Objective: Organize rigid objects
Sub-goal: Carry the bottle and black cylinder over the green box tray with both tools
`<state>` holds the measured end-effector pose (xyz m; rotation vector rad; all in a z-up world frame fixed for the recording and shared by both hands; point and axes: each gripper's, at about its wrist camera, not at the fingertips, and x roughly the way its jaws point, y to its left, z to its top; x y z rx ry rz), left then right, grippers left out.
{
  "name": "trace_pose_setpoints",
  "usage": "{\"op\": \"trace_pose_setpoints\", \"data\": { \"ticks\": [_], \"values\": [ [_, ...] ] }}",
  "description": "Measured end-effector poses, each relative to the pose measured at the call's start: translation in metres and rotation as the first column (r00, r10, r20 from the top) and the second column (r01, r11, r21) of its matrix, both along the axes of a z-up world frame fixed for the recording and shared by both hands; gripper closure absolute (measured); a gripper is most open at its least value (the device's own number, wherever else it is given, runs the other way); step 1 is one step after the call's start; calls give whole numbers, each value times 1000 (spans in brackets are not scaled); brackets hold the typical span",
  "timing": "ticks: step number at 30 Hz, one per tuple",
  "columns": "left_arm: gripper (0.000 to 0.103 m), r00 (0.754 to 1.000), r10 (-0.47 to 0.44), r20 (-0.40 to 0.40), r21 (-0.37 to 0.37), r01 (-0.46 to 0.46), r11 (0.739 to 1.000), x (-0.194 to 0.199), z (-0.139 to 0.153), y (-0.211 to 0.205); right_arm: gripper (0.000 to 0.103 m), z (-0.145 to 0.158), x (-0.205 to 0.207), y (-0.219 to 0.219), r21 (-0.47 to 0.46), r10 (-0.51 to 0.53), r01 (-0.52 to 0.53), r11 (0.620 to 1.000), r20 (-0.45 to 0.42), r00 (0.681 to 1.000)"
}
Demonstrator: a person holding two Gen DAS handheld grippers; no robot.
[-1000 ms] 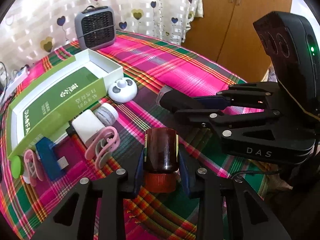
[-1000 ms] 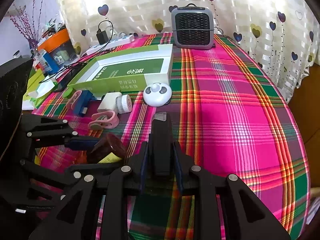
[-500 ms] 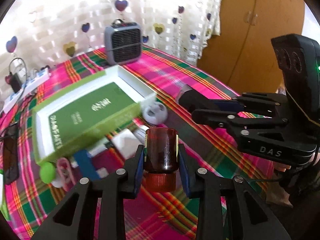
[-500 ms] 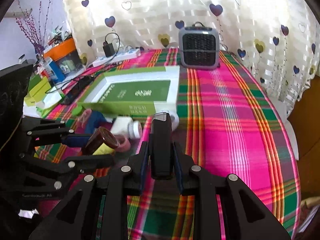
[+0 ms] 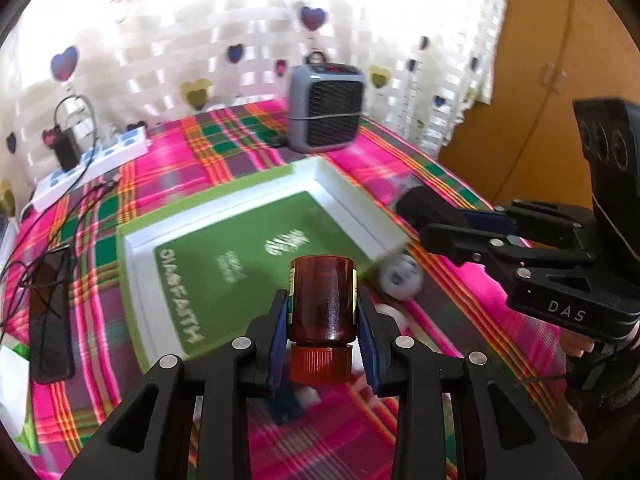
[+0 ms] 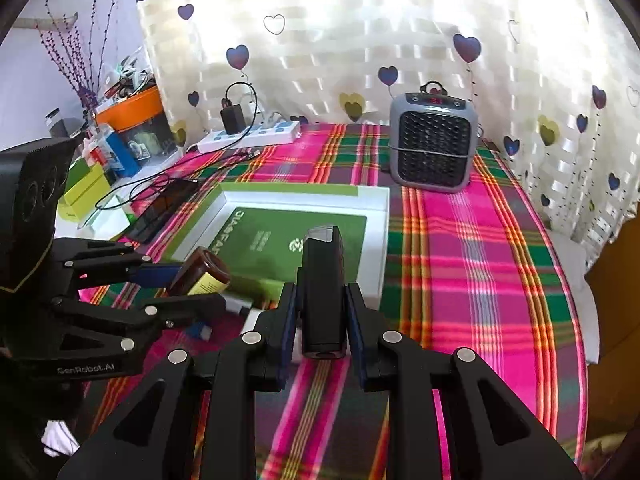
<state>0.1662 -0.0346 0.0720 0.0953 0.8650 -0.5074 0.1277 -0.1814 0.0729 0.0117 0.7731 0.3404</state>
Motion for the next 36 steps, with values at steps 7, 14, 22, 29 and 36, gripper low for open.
{"op": "trace_pose_setpoints", "data": {
  "ticks": [7, 14, 22, 29, 36],
  "values": [
    [72, 997, 76, -15, 0, -76, 997, 40, -7, 19, 78, -11, 39, 4, 4, -10, 10, 1000, -41, 999],
    [72, 990, 131, -42, 5, -131, 991, 71, -21, 32, 78, -23, 74, 9, -5, -18, 17, 1000, -76, 997],
    [72, 978, 198, -65, 14, -197, 980, 98, -35, 44, 78, -41, 105, 13, -37, -41, 37, 999, -115, 993],
    [72, 970, 224, -89, 28, -223, 974, 113, -46, 49, 78, -53, 118, 13, -56, -52, 45, 997, -132, 990],
    [72, 965, 241, -107, 48, -237, 970, 119, -55, 51, 78, -56, 125, 14, -66, -48, 40, 997, -130, 990]
  ]
}}
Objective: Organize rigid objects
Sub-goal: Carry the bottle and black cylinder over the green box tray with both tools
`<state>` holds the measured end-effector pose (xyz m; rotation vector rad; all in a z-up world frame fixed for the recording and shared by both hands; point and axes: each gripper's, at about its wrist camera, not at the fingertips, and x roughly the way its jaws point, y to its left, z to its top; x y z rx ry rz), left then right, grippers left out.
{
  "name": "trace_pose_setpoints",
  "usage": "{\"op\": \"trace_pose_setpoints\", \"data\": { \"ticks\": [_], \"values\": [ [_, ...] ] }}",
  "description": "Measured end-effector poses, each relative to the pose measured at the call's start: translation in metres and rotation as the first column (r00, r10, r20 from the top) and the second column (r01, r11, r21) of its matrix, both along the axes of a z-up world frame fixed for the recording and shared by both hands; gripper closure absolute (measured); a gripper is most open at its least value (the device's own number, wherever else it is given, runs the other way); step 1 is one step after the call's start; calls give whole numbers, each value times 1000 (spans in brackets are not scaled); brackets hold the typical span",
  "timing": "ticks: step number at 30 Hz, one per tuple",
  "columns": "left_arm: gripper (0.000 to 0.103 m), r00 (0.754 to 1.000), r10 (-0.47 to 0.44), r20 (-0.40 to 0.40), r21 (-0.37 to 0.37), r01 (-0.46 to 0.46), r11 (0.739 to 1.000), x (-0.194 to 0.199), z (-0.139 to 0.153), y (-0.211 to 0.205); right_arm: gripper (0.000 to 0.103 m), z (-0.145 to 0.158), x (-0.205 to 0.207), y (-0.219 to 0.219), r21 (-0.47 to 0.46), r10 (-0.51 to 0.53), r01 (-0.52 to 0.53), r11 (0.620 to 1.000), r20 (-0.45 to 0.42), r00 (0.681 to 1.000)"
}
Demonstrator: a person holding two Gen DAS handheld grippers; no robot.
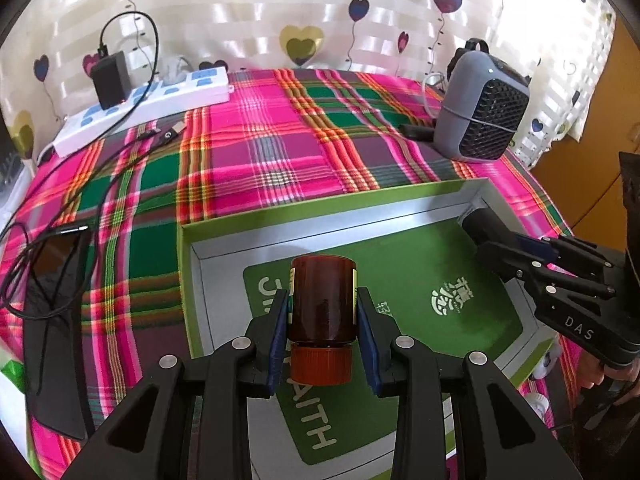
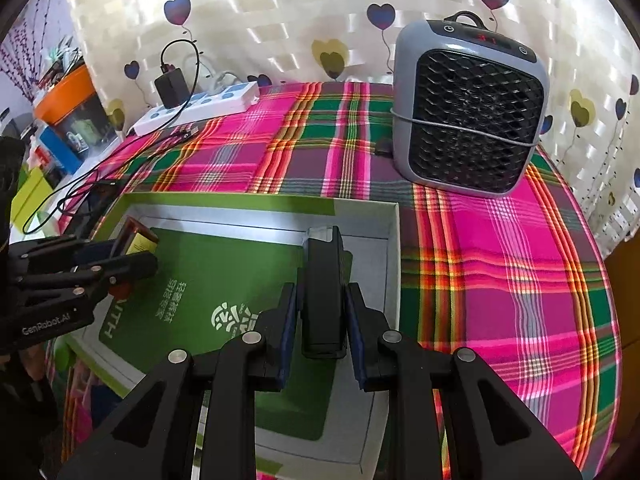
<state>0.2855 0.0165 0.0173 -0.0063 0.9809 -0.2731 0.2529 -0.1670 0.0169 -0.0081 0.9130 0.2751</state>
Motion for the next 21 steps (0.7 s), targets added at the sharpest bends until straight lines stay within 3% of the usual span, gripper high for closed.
{"op": "trace_pose_setpoints", "data": {
  "ticks": [21],
  "values": [
    [72, 1000, 3, -1, 79, -3, 997, 3, -3, -4, 78, -2, 5, 7, -29, 3, -3, 1000, -2, 1000]
  ]
}}
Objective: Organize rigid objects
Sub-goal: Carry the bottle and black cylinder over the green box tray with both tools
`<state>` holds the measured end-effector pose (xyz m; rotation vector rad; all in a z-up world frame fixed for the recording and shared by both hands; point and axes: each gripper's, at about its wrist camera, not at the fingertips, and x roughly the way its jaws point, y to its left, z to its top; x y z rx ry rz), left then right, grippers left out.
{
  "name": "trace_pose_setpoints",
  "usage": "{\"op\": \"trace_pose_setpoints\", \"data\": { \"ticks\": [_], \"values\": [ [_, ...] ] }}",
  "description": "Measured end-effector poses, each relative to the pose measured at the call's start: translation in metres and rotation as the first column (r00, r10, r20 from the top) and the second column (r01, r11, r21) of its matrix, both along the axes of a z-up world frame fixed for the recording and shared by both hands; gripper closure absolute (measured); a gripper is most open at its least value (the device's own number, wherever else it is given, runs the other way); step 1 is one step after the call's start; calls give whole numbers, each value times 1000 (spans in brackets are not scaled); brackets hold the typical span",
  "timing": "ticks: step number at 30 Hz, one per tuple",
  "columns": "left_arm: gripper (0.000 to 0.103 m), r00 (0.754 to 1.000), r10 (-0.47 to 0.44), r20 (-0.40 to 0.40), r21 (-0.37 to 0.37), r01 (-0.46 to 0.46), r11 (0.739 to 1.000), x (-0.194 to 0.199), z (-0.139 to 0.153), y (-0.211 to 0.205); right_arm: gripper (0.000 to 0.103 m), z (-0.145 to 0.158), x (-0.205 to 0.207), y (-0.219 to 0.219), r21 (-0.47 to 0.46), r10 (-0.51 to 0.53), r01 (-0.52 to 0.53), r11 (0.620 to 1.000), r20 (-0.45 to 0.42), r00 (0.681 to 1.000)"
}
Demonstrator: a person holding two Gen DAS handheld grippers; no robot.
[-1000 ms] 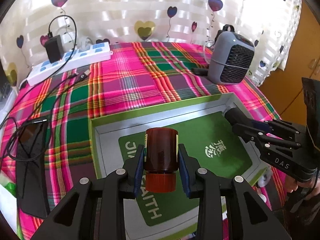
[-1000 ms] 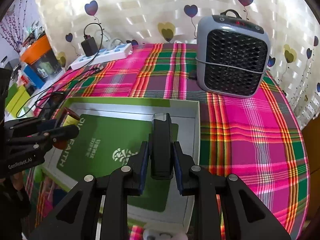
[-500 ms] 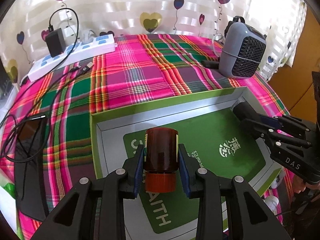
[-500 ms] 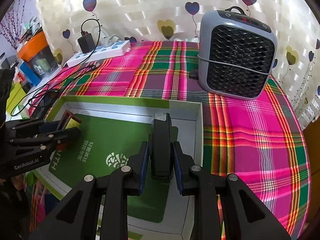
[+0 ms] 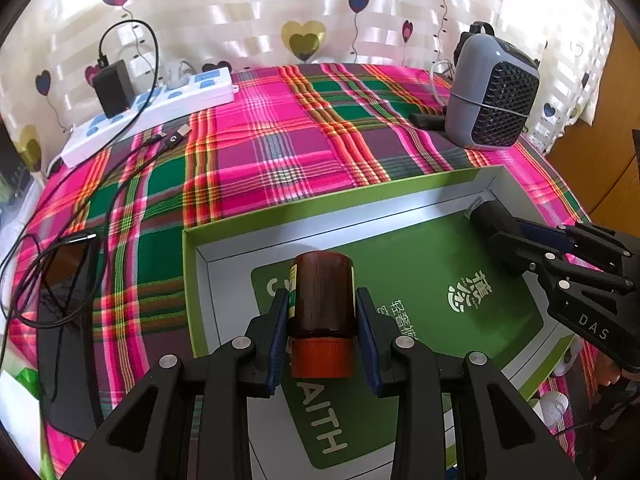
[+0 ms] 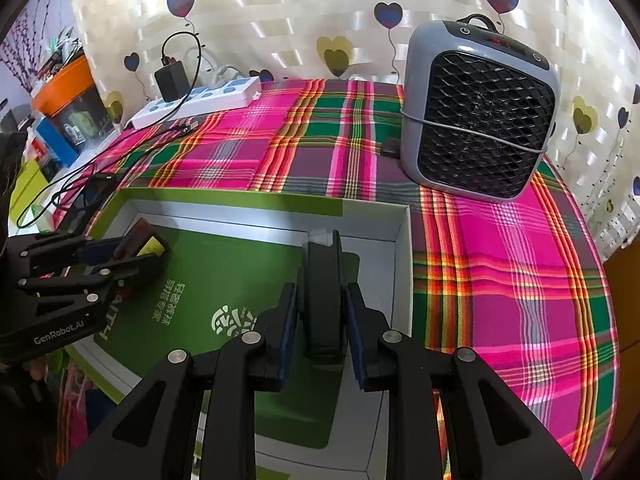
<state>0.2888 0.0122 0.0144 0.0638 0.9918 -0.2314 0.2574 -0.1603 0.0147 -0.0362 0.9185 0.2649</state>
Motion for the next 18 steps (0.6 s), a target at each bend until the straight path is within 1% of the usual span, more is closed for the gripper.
{"op": "trace_pose_setpoints", "data": {
  "ticks": [10, 15, 18],
  "values": [
    [71, 1000, 3, -4, -2, -3, 1000, 1, 0, 0, 78, 1, 0, -2, 1, -10, 10, 1000, 2, 1000],
    [64, 1000, 4, 1, -21, -4, 1000, -1, 2, 1, 78, 1, 0, -2, 10, -11, 11, 1000, 1, 1000],
    [64, 1000, 8, 1, -26, -8, 1000, -2, 2, 2, 72, 2, -1, -4, 17, -14, 14, 1000, 6, 1000]
  ]
}}
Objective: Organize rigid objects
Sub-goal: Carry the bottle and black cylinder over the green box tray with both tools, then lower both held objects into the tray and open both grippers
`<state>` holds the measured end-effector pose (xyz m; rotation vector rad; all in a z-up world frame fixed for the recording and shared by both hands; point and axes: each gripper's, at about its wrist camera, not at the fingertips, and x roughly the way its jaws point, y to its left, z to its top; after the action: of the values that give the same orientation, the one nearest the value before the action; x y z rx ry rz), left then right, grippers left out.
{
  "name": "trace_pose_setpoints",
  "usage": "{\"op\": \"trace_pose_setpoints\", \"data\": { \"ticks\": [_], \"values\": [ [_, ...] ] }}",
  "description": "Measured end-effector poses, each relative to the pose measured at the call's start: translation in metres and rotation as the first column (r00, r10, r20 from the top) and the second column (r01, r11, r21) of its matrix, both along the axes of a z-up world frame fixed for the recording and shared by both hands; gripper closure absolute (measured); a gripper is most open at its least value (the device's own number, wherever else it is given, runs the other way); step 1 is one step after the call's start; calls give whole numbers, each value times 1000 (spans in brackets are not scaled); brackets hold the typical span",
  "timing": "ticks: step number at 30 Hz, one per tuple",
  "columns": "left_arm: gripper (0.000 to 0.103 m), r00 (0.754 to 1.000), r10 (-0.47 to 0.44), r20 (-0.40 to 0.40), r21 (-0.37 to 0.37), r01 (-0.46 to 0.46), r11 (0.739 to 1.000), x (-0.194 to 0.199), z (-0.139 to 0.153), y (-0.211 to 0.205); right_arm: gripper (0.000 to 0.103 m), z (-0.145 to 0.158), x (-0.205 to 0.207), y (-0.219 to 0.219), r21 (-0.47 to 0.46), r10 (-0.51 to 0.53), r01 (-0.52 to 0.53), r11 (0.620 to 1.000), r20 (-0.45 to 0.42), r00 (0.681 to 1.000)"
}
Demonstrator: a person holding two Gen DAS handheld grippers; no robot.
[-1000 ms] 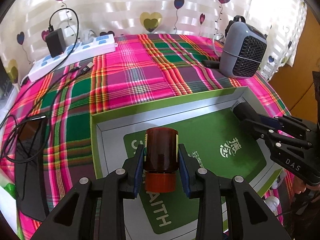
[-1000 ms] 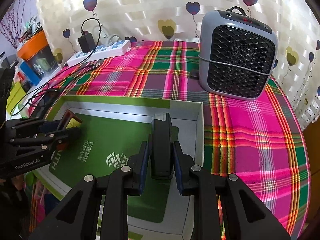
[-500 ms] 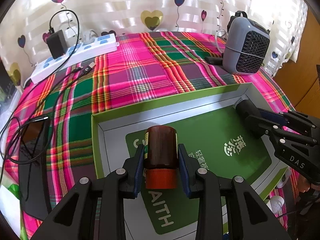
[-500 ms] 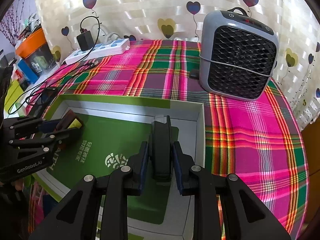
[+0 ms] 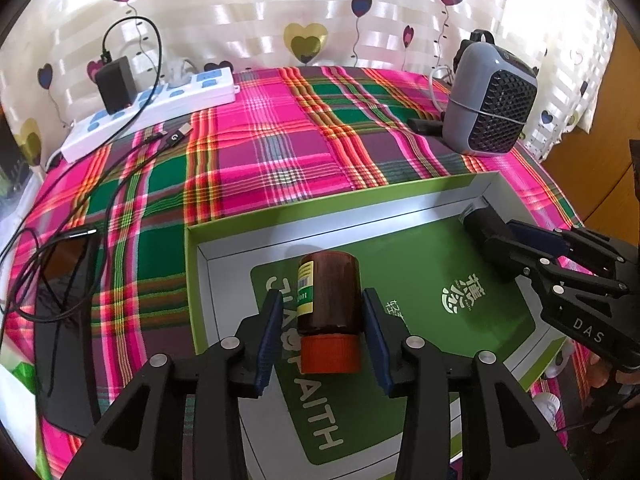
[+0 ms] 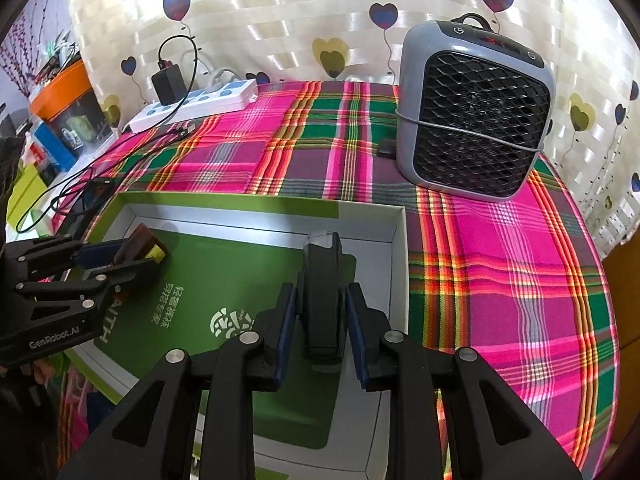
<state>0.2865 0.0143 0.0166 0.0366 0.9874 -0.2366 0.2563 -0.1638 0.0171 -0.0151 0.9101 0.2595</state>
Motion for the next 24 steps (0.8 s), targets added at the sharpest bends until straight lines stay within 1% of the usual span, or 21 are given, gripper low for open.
{"op": "trace_pose_setpoints", "data": {
  "ticks": [2, 24],
  "values": [
    [64, 1000, 3, 0, 0, -3, 1000, 0, 0, 0, 69, 1, -1, 0, -4, -2, 2, 1000, 5, 1000],
    [64, 999, 14, 33, -18, -14, 1000, -18, 14, 3, 68, 9, -13, 1, 8, -14, 14, 1000, 28, 1000]
  ]
}}
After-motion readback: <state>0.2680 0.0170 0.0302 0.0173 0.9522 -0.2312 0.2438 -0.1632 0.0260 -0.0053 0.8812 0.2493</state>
